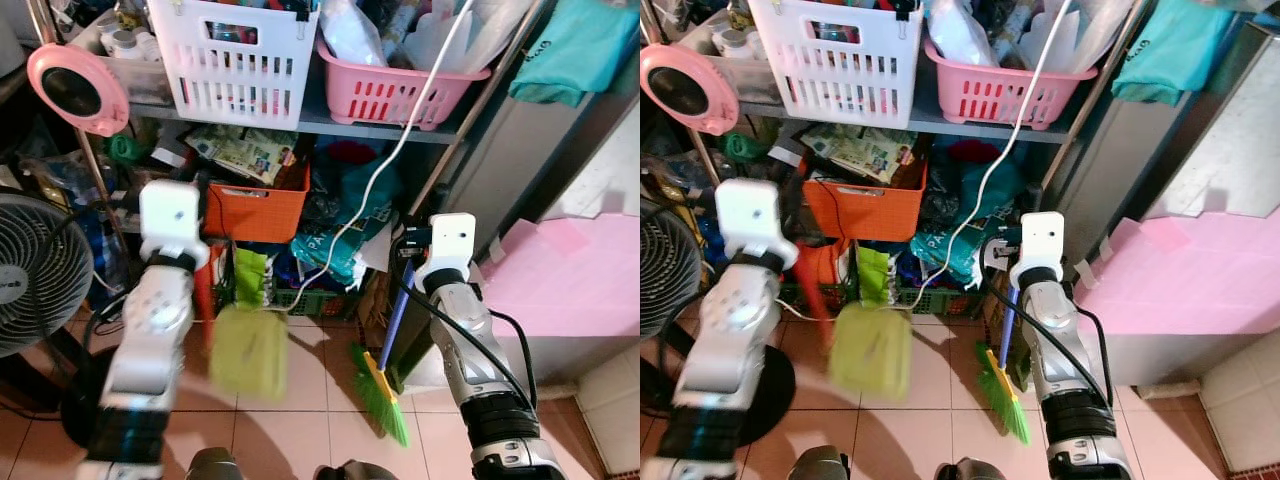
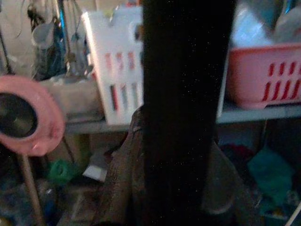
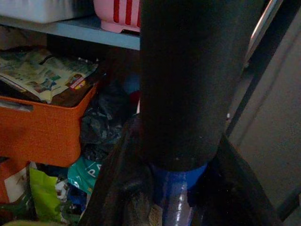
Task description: Sweep floor
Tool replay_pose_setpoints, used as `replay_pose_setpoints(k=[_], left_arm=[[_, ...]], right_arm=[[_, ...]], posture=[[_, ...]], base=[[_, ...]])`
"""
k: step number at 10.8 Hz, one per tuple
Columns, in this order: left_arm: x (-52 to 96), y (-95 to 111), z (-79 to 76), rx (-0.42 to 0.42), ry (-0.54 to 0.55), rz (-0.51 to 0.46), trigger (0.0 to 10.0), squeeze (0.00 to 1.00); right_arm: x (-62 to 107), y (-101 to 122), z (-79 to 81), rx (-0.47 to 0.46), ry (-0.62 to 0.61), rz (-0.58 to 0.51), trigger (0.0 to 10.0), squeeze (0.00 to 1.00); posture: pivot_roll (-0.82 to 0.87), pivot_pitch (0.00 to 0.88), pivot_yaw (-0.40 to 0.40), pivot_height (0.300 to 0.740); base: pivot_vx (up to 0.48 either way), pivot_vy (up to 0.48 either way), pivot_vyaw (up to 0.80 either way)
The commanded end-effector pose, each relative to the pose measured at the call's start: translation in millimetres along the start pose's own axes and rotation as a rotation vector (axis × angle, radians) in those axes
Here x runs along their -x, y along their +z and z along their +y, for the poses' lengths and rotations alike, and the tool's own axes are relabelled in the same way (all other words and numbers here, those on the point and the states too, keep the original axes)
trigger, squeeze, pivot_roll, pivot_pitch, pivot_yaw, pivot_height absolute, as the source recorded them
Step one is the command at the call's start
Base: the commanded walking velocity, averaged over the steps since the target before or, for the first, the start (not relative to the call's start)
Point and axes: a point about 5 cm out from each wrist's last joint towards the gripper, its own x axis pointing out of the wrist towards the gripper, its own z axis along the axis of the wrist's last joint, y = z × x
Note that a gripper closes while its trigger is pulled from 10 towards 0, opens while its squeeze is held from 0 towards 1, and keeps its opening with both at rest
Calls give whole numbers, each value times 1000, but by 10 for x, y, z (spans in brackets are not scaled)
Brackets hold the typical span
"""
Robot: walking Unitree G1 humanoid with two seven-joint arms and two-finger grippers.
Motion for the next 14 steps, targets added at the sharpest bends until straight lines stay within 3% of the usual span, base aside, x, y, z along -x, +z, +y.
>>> replay_pose_setpoints(k=[1,10,14], left_arm=[[-42,129,-52,2,0,-71,10000,0],[119,13,-76,7,54,-15,10000,0],[130,-5,-95,8,55,-4,10000,0]], right_arm=[[-39,144,-35,4,-4,-62,10000,0],[13,77,-23,-18,0,-27,10000,0],[13,75,-5,-20,15,-20,10000,0]], posture=[[94,18,-115,740],[94,61,-117,740],[91,68,-124,740]], base=[[0,0,0],[0,0,-46],[-328,0,0]])
